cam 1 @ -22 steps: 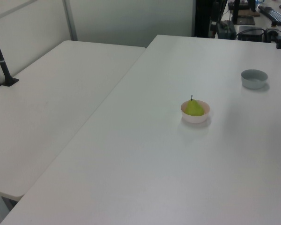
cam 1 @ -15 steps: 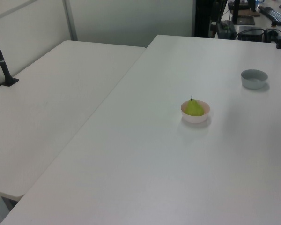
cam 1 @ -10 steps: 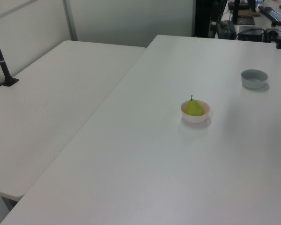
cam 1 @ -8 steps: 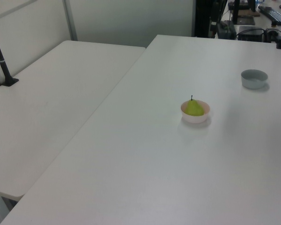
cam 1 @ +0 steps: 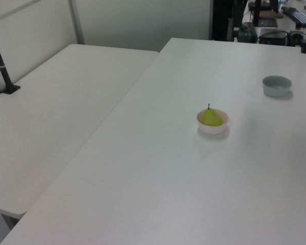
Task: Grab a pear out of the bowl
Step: 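Move the open gripper over the pear in the pink bowl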
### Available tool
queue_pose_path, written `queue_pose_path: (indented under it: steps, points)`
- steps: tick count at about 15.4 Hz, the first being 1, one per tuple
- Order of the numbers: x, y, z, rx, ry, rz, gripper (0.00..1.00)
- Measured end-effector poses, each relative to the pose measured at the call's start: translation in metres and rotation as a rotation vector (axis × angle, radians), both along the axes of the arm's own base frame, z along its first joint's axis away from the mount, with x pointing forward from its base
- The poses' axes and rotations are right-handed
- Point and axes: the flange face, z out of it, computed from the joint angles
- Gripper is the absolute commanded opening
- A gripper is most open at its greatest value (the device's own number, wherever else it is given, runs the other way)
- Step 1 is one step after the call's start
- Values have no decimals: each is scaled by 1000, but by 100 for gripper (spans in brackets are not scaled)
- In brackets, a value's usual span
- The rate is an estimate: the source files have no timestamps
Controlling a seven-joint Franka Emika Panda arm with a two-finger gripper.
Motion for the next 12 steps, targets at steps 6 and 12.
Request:
queue_pose_path:
  steps: [6,12]
  points:
    - [3,37,-24,-3,47,177,100]
    - [12,71,-57,23,48,157,100]
